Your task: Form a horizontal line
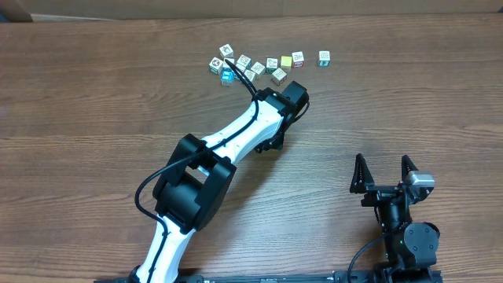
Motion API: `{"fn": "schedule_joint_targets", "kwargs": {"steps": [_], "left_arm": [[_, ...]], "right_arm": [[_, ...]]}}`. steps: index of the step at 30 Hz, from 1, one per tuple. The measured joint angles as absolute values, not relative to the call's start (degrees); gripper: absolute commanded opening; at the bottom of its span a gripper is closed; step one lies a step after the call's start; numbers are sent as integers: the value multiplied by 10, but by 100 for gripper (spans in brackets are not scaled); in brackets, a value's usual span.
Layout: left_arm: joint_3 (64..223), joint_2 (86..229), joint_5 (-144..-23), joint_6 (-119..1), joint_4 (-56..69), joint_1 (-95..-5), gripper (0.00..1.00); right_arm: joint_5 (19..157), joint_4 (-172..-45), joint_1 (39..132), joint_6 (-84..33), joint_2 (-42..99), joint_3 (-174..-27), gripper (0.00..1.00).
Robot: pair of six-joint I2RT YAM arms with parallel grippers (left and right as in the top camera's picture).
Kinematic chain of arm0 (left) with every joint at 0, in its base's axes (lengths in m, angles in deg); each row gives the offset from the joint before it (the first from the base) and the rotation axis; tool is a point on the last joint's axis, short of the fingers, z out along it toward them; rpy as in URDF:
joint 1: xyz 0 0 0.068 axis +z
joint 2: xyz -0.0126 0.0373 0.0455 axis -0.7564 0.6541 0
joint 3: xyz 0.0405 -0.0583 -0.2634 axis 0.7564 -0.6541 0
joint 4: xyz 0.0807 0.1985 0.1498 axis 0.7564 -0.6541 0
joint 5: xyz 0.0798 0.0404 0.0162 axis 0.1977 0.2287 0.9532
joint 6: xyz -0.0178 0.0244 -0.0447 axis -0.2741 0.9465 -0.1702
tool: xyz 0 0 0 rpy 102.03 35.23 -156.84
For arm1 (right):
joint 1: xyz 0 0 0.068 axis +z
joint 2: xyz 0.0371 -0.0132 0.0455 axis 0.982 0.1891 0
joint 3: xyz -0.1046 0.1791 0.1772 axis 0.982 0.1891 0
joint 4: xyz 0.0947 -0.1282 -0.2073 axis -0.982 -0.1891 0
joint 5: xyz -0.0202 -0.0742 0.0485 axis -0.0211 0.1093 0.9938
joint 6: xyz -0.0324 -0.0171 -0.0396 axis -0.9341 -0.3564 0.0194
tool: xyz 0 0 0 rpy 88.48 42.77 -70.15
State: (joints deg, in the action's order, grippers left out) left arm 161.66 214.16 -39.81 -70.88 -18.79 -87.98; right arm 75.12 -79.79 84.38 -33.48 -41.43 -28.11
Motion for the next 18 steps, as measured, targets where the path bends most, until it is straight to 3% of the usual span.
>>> {"fn": "schedule_joint_targets", "kwargs": {"steps": [18], "left_arm": [[1617,2142,-398,-710,-184,-869,4]], "right_arm": [[751,-798,844,-335,-414,-281,100]]}}
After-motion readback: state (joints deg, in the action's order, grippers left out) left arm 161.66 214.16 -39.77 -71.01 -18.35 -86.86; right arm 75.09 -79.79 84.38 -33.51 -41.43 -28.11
